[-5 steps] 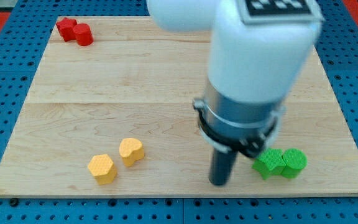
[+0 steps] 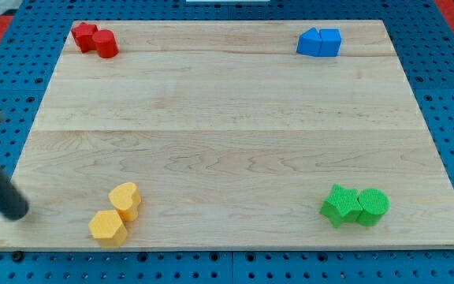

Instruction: Move the yellow hexagon right beside the heart

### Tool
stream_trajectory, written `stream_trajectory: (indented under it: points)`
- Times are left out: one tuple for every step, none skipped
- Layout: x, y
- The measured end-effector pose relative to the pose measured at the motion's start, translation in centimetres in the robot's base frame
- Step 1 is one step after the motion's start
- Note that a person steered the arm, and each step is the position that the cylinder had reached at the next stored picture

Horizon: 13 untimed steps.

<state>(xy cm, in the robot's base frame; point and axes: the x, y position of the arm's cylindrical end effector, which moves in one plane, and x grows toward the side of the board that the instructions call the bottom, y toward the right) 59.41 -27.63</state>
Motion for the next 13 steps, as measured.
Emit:
stream_trajectory:
  points:
    - [2.3, 1.3]
    - [2.3, 8.3]
    - [2.5, 13.1]
    - [2.5, 13.3]
    - [2.4, 13.9]
    - [2.4, 13.9]
    - [2.5, 15.8]
    - [1.4, 19.3]
    - [1.0, 19.4]
    - [1.4, 19.4]
    - [2.4, 16.8]
    - [1.2, 11.5]
    - [0.0, 7.2]
